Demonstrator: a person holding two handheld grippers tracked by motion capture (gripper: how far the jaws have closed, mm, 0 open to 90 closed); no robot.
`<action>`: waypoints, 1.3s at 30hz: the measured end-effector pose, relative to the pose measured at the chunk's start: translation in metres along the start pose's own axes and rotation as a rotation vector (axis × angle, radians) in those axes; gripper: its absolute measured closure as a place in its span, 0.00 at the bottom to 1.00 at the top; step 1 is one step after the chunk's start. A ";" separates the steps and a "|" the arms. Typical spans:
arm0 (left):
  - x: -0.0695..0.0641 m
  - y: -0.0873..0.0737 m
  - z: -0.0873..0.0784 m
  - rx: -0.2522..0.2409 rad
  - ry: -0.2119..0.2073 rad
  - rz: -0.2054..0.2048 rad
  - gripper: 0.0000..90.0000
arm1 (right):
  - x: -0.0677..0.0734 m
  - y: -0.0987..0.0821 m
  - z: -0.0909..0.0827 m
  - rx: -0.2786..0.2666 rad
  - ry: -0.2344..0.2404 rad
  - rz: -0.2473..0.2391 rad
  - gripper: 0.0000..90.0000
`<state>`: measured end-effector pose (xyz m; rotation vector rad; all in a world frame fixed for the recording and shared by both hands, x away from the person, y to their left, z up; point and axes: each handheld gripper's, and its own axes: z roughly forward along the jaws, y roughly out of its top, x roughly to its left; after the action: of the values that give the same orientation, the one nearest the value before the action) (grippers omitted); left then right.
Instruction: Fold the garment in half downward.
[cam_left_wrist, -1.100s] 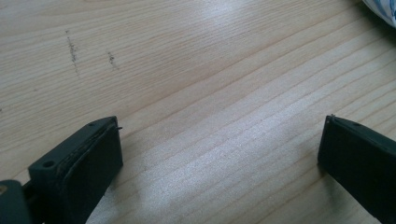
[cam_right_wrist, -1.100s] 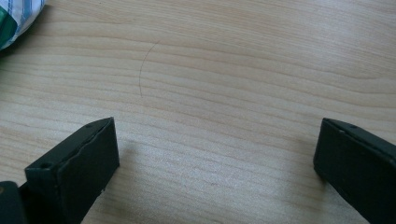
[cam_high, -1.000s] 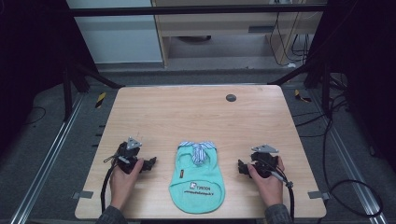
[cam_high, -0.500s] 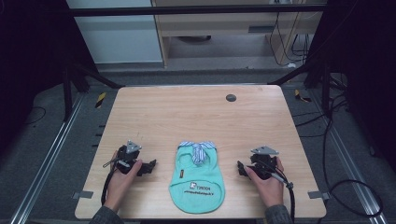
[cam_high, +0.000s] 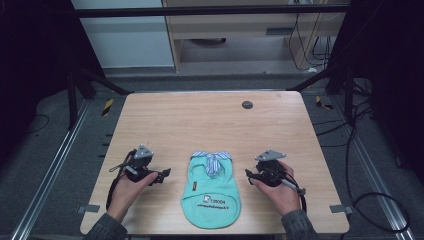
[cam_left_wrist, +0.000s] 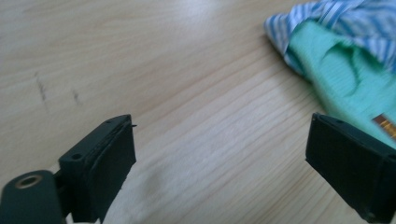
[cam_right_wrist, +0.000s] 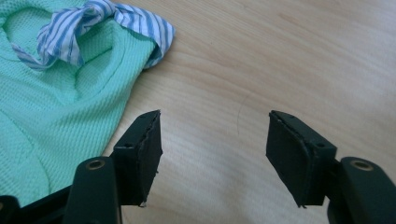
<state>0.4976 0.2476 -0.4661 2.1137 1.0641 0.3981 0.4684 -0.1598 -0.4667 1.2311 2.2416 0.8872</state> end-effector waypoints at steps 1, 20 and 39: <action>0.000 0.000 0.000 0.000 0.000 0.000 0.10 | 0.000 0.000 0.000 0.000 0.000 0.000 0.41; -0.021 0.071 0.027 0.081 -0.061 0.110 0.56 | 0.008 0.073 0.028 0.074 0.126 -0.074 0.83; -0.026 0.093 0.076 0.165 -0.091 0.106 0.75 | 0.012 0.092 0.073 0.141 0.160 -0.067 0.92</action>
<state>0.5760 0.1548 -0.4502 2.3181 0.9642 0.2693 0.5615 -0.0887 -0.4536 1.1738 2.4947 0.8403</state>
